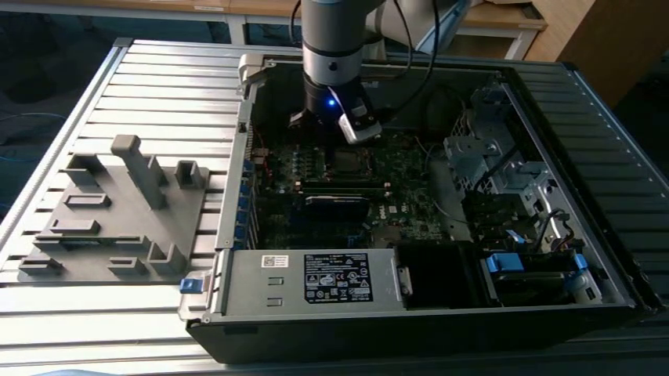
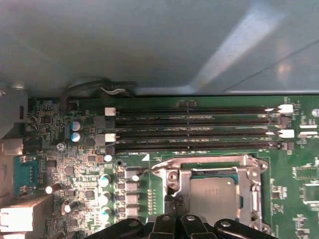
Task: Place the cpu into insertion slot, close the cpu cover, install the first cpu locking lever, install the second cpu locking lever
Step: 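Close the cpu cover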
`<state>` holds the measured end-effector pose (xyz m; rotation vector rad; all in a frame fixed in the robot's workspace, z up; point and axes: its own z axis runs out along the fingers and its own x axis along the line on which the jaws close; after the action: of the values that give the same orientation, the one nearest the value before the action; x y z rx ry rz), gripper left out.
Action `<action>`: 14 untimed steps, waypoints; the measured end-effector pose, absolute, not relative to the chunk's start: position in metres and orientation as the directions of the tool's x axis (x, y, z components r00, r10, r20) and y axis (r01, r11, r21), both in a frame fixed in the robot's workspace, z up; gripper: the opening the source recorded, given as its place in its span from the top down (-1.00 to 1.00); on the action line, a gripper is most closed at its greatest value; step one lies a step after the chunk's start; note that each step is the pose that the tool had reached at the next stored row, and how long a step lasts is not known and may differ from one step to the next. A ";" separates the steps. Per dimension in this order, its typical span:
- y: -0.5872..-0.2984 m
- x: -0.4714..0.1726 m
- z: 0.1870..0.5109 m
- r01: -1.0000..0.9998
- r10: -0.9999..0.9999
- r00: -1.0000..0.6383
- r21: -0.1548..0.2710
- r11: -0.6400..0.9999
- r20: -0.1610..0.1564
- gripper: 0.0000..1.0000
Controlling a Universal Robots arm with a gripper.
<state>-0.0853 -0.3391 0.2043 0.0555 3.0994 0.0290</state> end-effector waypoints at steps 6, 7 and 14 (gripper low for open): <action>-0.339 -0.085 0.202 0.035 0.036 -0.998 0.019 0.999 -0.042 0.79; -0.339 -0.085 0.202 0.035 0.036 -0.998 0.020 0.999 -0.042 0.79; -0.339 -0.085 0.200 0.035 0.036 -0.998 0.019 0.999 -0.041 0.79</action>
<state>-0.0845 -0.3386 0.2002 0.0554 3.0992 0.0285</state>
